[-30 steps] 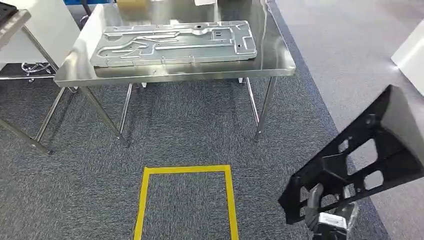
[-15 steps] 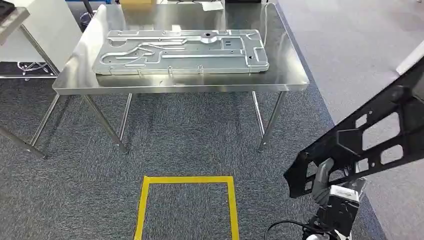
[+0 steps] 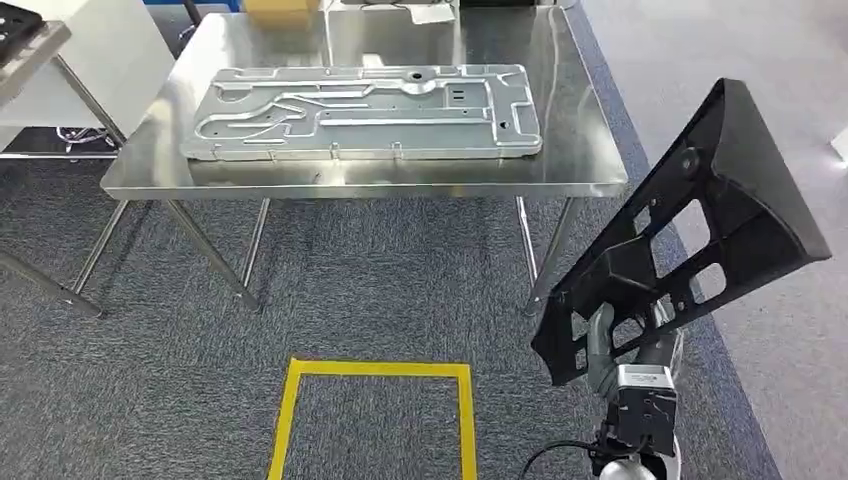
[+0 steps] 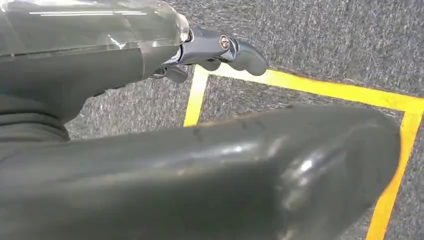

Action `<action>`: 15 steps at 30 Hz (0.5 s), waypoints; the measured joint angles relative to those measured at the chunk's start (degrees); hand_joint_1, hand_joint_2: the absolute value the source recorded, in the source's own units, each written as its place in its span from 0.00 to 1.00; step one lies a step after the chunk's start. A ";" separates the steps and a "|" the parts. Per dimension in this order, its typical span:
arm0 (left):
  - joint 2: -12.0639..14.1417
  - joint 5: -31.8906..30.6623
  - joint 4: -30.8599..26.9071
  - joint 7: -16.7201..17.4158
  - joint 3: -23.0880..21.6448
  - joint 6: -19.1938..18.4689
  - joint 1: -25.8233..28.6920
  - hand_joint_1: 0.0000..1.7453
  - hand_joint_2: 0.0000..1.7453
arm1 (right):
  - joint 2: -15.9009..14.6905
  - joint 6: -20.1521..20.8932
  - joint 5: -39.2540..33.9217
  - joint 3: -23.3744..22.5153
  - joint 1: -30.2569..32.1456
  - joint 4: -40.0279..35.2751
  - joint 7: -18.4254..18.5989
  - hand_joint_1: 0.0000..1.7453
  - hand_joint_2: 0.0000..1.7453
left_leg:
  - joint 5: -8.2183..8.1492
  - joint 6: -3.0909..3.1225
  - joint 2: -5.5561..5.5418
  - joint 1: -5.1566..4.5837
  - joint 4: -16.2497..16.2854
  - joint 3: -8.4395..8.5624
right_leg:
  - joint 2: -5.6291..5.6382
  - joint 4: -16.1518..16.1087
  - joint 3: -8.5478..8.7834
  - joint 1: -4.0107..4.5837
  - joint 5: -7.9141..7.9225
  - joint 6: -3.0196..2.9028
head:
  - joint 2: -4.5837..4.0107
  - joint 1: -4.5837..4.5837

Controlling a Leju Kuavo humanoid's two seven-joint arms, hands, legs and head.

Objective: Take the parts from the cabinet and place them on the table.

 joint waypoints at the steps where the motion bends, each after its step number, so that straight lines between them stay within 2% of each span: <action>1: 0.00 0.07 0.00 0.00 0.00 0.00 -0.02 0.00 0.00 | -0.09 0.15 0.11 0.11 -0.21 0.02 0.15 1.00 1.00 | 3.17 0.73 1.10 -0.30 -4.71 1.53 | -0.35 0.00 0.61 0.07 -0.42 0.08 | 0.00 0.02; 2: 0.04 0.09 0.00 0.02 -0.02 -0.02 -0.02 0.00 0.00 | -0.13 0.33 0.39 0.15 -0.45 0.18 0.44 1.00 1.00 | 1.97 0.98 2.75 -0.83 -5.05 1.63 | -0.65 -0.13 1.05 0.09 -0.59 0.26 | 0.00 0.13; 3: -0.02 0.17 0.00 0.00 -0.07 -0.04 -0.29 0.00 0.00 | -0.35 0.35 0.88 0.13 -0.81 0.37 0.77 1.00 1.00 | 0.26 1.05 2.86 -1.31 -5.72 1.25 | -1.02 -0.04 0.79 0.16 -0.75 0.67 | 0.00 -0.16; 4: -0.02 0.35 0.00 0.02 -0.13 -0.07 -0.39 0.00 0.00 | -0.48 0.33 1.31 0.15 -1.08 0.67 1.37 1.00 1.00 | 2.23 1.48 2.57 -1.32 -5.92 1.32 | -1.41 -0.04 0.79 0.27 -1.01 1.07 | 0.00 -0.07; 6: 0.02 0.72 0.00 0.07 -0.39 0.00 -0.19 0.00 0.00 | -0.66 0.04 2.62 0.13 -1.99 1.12 3.15 1.00 1.00 | 2.86 1.95 1.67 -1.17 -6.27 1.47 | -2.22 -0.34 1.32 0.42 -1.24 1.58 | 0.00 -0.07; 7: -0.11 0.90 0.00 0.07 -0.63 0.00 -0.18 0.00 0.00 | -0.83 -0.29 3.02 0.06 -2.70 1.33 4.11 1.00 1.00 | 3.35 2.17 1.64 -0.46 -6.99 1.97 | -1.52 -0.03 1.36 0.16 -1.76 2.04 | 0.00 -0.13; 8: -0.22 1.05 0.00 0.11 -0.94 0.00 -0.30 0.00 0.00 | -1.11 -1.04 3.73 -0.17 -3.45 1.70 4.83 1.00 1.00 | 3.40 2.41 1.31 -0.44 -7.40 2.18 | 0.33 1.59 0.68 0.11 -2.65 2.47 | 0.00 0.06; 9: -0.22 1.31 0.00 0.11 -1.16 -0.02 -0.46 0.00 0.00 | -1.29 -1.87 4.56 -0.52 -4.18 2.12 5.35 1.00 1.00 | 3.42 2.58 1.12 -0.42 -7.51 2.18 | 1.24 5.04 -1.27 -0.07 -4.48 2.69 | 0.00 0.09; 10: -0.22 1.55 0.00 0.11 -1.38 -0.09 -0.61 0.00 0.00 | -1.46 -2.77 5.31 -1.00 -4.92 2.84 5.96 1.00 1.00 | 3.06 2.85 0.70 -0.40 -7.54 2.18 | 1.53 10.12 -4.15 -0.31 -6.47 3.00 | 0.00 0.07; 11: -0.24 1.70 0.00 0.09 -1.46 -0.17 -0.68 0.00 0.00 | -1.68 -3.36 5.90 -1.35 -5.39 3.43 6.25 1.00 1.00 | 2.81 2.92 0.40 -0.40 -7.51 2.21 | 1.55 14.39 -6.81 -0.51 -7.60 3.26 | 0.00 0.09; 12: -0.24 1.97 0.00 0.04 -1.55 -0.35 -0.66 0.00 0.00 | -1.92 -3.83 6.45 -1.57 -5.85 3.96 6.47 1.00 1.00 | 2.47 2.85 0.09 -0.40 -7.49 2.43 | 1.55 17.05 -8.87 -0.72 -7.42 3.50 | 0.00 0.07; 13: -0.26 2.08 0.00 0.04 -1.75 -0.53 -0.57 0.00 0.00 | -2.16 -4.26 7.02 -1.88 -6.47 4.48 6.69 1.00 1.00 | 2.09 2.72 -0.15 -0.34 -7.49 2.88 | 1.54 16.64 -9.43 -0.92 -5.64 3.71 | 0.00 0.07; 14: -0.28 2.10 0.00 0.02 -1.95 -0.55 -0.53 0.00 0.00 | -2.34 -4.46 7.45 -2.17 -7.04 4.83 6.84 1.00 1.00 | 1.77 2.52 -0.36 -0.24 -7.46 3.42 | 1.54 14.01 -8.73 -1.12 -3.11 3.86 | 0.00 0.07; 15: -0.35 2.10 0.00 0.02 -2.10 -0.68 -0.55 0.00 0.00 | -2.51 -4.59 7.78 -2.38 -7.65 5.07 7.06 1.00 1.00 | 1.29 2.27 -0.49 -0.10 -7.42 4.20 | 1.54 9.25 -6.82 -1.32 0.33 3.99 | 0.00 0.07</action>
